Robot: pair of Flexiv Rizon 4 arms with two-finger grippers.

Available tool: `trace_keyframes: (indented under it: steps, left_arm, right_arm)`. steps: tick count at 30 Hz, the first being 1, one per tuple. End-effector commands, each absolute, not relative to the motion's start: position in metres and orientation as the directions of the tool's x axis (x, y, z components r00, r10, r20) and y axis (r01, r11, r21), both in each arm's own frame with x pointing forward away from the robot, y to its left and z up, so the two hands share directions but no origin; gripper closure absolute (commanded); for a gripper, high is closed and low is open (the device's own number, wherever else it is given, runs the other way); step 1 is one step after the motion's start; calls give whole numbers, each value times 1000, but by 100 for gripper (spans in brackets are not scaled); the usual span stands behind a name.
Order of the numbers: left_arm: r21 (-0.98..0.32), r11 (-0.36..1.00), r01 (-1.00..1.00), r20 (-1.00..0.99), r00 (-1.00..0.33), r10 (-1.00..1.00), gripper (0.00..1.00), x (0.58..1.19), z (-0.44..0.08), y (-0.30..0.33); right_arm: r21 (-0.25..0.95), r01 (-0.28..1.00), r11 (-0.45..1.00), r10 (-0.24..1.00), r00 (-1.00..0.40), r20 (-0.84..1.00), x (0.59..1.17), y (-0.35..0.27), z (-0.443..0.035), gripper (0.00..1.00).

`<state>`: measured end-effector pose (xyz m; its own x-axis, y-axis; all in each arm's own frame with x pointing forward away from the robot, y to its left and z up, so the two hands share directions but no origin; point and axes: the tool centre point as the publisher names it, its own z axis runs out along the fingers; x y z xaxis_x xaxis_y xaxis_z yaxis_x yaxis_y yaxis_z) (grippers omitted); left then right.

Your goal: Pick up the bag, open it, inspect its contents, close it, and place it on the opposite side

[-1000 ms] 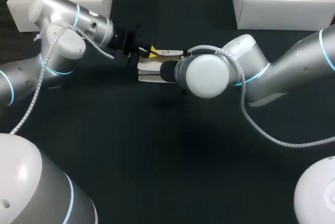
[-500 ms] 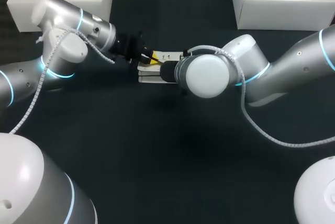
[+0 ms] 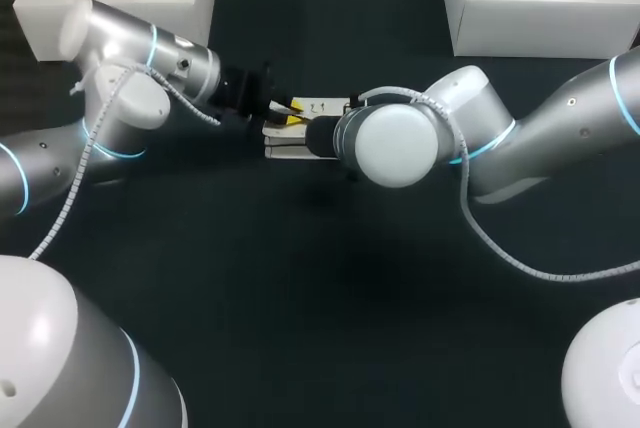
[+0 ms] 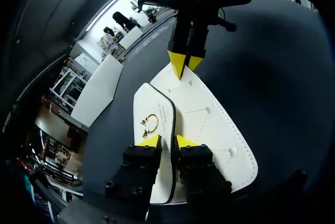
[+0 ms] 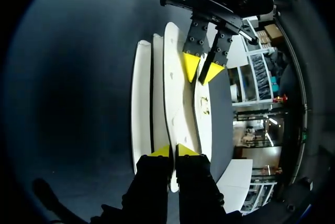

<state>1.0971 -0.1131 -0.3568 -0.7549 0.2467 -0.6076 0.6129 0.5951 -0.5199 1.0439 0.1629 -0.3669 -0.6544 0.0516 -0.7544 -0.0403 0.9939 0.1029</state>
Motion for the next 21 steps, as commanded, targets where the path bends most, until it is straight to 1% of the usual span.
trace_keyframes:
  steps: [1, 2, 3, 10, 21]
  left_arm:
    - [-516, 594, 617, -626, -745, 230, 78, 1096, -355, -113]
    - [-511, 595, 621, -630, -741, 232, 91, 1097, -353, -114]
    - [-509, 596, 621, -631, -740, 232, 100, 1097, -352, -114]
    - [-496, 598, 630, -635, -733, 244, 100, 1100, -351, -118]
    - [-512, 607, 607, -630, -746, 215, 100, 1105, -357, -96]
  right_arm:
    - [105, -41, 994, 54, -650, -758, 1045, 163, -369, 100]
    - [105, -41, 994, 54, -650, -758, 1045, 163, -369, 100]
    - [105, -41, 994, 54, -650, -758, 1045, 163, -369, 100]
    - [105, -41, 994, 54, -650, -758, 1045, 163, -369, 100]
    - [105, -41, 994, 54, -650, -758, 1045, 163, -369, 100]
